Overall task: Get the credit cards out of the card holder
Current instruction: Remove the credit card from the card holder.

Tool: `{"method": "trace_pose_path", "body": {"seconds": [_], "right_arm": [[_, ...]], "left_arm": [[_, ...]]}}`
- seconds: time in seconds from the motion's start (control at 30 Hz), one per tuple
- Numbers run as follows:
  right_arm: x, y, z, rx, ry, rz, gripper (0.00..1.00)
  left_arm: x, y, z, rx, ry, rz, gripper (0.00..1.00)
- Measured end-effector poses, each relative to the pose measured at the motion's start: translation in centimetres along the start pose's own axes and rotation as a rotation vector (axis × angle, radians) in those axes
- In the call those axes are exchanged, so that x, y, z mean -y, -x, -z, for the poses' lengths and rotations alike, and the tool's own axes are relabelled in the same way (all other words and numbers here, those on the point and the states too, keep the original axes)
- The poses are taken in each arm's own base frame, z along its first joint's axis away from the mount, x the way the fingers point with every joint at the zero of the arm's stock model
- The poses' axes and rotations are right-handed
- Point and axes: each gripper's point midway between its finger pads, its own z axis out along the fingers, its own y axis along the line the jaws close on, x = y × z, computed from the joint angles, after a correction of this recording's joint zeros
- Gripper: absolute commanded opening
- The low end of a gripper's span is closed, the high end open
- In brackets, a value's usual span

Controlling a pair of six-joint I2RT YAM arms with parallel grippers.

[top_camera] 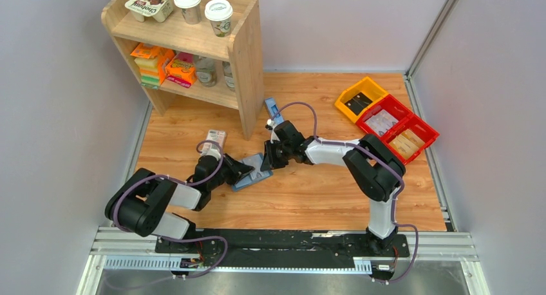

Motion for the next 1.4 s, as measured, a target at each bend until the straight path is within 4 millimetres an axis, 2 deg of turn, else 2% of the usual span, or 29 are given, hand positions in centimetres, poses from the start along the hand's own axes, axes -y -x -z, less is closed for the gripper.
{"method": "trace_pose_path", "body": {"seconds": [0.47,0.6,0.73,0.9,1.13,1.3,1.4], "right_arm": [[-0.1,0.1,-0.6,-0.001,0.025,-0.061,0.17],[0.2,0.2,-0.8,0.000,0.023,-0.076,0.17],[0.2,0.3,-0.8,0.000,0.024,-0.079,0.18],[0.1,0.3,-0.8,0.003,0.028,-0.078,0.24],[0.8,-0.1,1.1,0.022,0.031,-0.079,0.43],[0.3,0.4,2.6,0.055,0.074,-0.061,0.52],[-0.3,1.0,3.3,0.092,0.123,-0.052,0.53]], "left_arm": [[0.0,-0.2,1.4,0.000,0.035,0.021,0.11],[0.9,-0.1,1.9,0.002,0.012,0.020,0.06],[0.6,-0.3,2.3,-0.004,0.032,0.025,0.00],[0.0,-0.7,2.6,-0.018,0.067,0.024,0.00],[0.0,-1.1,2.9,-0.048,0.063,-0.040,0.00],[1.5,-0.9,2.5,-0.072,0.017,-0.121,0.00],[2.7,-0.7,2.3,-0.079,-0.024,-0.167,0.00]]}}
